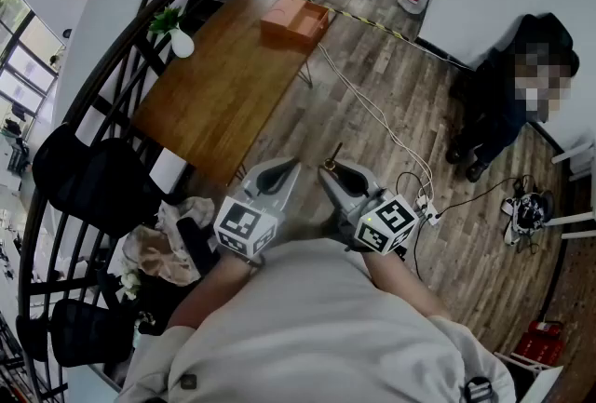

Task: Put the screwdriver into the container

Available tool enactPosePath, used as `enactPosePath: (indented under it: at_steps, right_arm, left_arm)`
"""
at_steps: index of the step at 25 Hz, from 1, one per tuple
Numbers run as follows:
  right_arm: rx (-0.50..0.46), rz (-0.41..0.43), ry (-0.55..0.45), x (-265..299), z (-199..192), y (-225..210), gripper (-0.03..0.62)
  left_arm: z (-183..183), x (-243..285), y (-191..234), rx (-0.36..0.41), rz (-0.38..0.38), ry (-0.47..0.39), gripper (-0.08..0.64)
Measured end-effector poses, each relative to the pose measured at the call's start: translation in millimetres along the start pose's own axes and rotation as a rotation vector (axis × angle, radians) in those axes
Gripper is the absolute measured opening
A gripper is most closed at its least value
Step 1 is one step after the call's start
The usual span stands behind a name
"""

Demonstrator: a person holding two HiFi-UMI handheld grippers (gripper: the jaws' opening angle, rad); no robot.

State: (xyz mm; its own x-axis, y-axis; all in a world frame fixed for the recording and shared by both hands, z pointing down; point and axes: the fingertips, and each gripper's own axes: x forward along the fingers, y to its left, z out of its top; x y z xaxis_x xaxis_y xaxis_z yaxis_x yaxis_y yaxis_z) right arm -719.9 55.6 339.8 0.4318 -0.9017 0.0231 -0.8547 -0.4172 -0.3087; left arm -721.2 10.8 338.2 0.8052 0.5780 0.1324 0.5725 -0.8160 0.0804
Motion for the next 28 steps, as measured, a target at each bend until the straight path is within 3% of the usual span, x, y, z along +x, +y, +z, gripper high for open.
enactPosePath:
  at_steps: [16,28]
  right_arm:
    - [0.012,-0.005,0.010,4,-3,-14,0.081]
    - [0.060,-0.033,0.017,-14,4,-84,0.083]
  left_arm:
    - [-6,16,8,-0.022,-0.013,0.003,0.005]
    - [-13,91,3,-0.058,-0.050,0.045,0.003]
